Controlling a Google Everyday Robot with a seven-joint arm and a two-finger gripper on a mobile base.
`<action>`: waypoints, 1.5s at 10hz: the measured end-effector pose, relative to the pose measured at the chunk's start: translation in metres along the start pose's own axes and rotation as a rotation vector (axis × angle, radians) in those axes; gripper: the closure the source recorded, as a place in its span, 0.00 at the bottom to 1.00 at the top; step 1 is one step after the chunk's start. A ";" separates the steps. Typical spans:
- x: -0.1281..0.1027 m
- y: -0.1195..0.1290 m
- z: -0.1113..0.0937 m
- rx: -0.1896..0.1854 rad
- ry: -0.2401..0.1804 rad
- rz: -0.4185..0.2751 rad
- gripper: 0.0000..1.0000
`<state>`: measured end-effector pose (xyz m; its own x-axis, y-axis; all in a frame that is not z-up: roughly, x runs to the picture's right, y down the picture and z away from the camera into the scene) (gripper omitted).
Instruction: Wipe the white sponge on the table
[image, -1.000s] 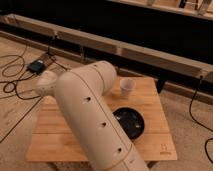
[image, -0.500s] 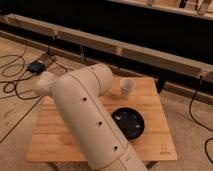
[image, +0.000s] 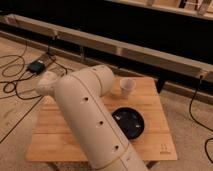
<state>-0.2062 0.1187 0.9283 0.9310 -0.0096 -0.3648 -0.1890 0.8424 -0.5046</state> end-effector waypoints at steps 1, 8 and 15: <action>-0.001 0.000 0.001 -0.008 -0.009 0.007 0.87; 0.014 -0.002 0.007 -0.051 -0.038 0.047 1.00; 0.074 -0.018 0.019 -0.051 -0.022 0.140 1.00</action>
<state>-0.1277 0.1132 0.9254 0.9012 0.1182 -0.4170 -0.3322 0.8064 -0.4893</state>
